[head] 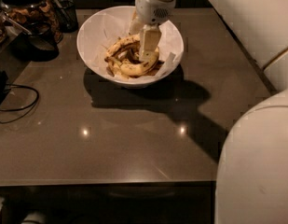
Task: Pick banana from white bowl
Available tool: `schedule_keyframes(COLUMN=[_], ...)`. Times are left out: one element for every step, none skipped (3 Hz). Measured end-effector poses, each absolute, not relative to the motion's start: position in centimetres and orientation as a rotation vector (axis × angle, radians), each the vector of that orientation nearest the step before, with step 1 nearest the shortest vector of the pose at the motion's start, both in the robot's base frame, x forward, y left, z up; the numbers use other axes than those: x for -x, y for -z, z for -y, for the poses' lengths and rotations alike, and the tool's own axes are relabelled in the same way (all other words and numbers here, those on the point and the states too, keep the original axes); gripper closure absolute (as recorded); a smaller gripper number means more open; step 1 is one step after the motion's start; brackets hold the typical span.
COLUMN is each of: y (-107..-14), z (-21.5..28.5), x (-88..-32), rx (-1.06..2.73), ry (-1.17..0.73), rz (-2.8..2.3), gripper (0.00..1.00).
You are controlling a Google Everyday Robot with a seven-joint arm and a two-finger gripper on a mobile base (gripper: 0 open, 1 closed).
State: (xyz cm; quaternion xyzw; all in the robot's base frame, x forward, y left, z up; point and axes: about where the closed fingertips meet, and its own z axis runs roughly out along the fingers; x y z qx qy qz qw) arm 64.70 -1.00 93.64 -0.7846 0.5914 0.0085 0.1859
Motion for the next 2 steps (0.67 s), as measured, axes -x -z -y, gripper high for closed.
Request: schedule_keyframes(y=[-92.5, -91.4], z=[0.8, 0.7], x=[-64.2, -63.5], rx=[2.221, 2.228], ry=[-0.06, -0.097], rz=[-1.679, -1.695], gripper=[0.38, 0.38])
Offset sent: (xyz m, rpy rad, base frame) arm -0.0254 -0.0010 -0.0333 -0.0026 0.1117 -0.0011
